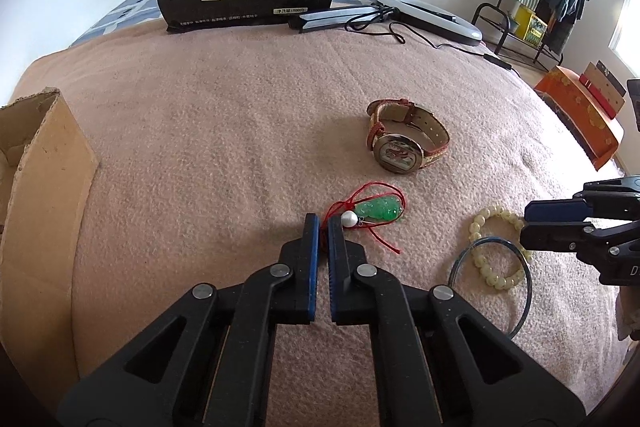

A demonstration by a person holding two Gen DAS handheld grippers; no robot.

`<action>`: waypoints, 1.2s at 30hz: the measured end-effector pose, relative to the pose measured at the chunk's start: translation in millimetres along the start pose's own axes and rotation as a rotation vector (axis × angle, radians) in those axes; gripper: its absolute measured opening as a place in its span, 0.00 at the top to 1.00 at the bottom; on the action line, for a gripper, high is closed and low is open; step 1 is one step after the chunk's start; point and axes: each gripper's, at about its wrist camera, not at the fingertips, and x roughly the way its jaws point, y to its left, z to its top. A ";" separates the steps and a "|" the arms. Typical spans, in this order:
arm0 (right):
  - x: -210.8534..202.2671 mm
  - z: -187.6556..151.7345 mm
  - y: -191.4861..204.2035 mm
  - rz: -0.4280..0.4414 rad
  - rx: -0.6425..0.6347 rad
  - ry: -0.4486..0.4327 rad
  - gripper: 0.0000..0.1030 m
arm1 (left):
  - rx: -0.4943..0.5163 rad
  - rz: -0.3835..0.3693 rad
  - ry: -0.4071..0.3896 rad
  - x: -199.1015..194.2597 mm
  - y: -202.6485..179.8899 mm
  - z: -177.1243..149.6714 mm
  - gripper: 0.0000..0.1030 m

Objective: Organize jewelry
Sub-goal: 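Close the left tool on the jade pendant's red string while the right tool grasps the bead bracelet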

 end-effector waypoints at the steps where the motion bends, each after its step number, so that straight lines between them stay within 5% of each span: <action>1: 1.5 0.5 0.6 0.001 -0.002 0.002 0.72 | -0.002 -0.001 -0.001 -0.3 0.3 0.0 0.99; 14: 12.6 3.5 -4.0 -0.020 0.021 0.043 0.90 | -0.008 -0.011 -0.029 -9.9 -1.1 2.5 0.99; 27: 18.9 6.4 -3.6 -0.030 0.022 0.066 0.87 | 0.000 -0.014 -0.053 -22.8 -8.8 8.4 0.99; 36: 11.1 5.6 -0.3 -0.058 0.025 0.046 0.95 | -0.002 -0.023 -0.094 -46.8 -10.5 14.9 0.99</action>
